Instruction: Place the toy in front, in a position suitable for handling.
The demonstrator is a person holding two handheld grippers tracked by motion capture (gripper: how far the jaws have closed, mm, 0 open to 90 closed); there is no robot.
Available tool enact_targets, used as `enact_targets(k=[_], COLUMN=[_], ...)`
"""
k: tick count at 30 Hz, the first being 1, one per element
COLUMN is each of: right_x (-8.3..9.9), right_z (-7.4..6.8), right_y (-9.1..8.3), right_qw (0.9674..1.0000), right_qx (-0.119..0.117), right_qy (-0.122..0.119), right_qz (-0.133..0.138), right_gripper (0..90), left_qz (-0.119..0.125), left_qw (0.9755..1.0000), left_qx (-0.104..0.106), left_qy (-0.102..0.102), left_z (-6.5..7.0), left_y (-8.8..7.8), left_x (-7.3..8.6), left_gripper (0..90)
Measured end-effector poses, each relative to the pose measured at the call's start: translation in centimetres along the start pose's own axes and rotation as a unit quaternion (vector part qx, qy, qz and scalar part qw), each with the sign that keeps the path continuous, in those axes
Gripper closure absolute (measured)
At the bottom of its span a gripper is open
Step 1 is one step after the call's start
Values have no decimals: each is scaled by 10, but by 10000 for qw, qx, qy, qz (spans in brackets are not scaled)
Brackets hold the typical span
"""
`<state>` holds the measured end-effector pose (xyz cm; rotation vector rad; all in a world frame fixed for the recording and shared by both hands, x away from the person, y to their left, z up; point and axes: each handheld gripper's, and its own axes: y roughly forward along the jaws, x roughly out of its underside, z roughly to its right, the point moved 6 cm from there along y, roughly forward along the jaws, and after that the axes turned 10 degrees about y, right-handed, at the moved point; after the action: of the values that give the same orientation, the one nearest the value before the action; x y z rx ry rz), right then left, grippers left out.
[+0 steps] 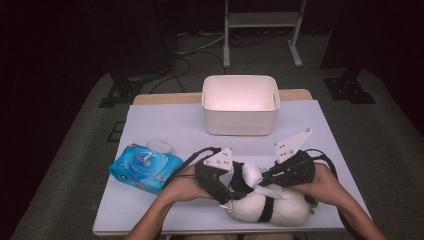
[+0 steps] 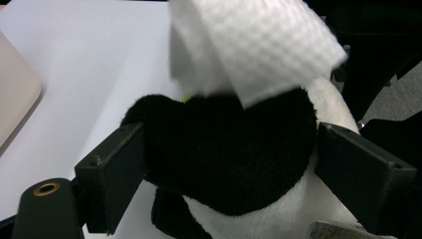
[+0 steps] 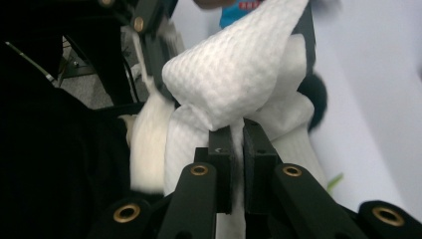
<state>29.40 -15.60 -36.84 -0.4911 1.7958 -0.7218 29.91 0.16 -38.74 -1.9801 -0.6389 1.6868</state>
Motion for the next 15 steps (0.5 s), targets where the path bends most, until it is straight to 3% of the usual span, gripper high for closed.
enact_targets(k=[10, 15], right_x=[38, 44], right_z=[2, 0], right_y=[-31, -30], right_qw=[9989, 9987], right_qx=[325, 378], right_qy=[284, 296], right_qz=[-195, -169], right_gripper=[837, 837], left_qz=[-65, -100], left_qw=[10000, 9999], left_qx=[-3, 45], left_qy=[-29, -1], left_z=[0, 0], left_y=[0, -1], left_x=[-1, -4], left_gripper=[130, 116])
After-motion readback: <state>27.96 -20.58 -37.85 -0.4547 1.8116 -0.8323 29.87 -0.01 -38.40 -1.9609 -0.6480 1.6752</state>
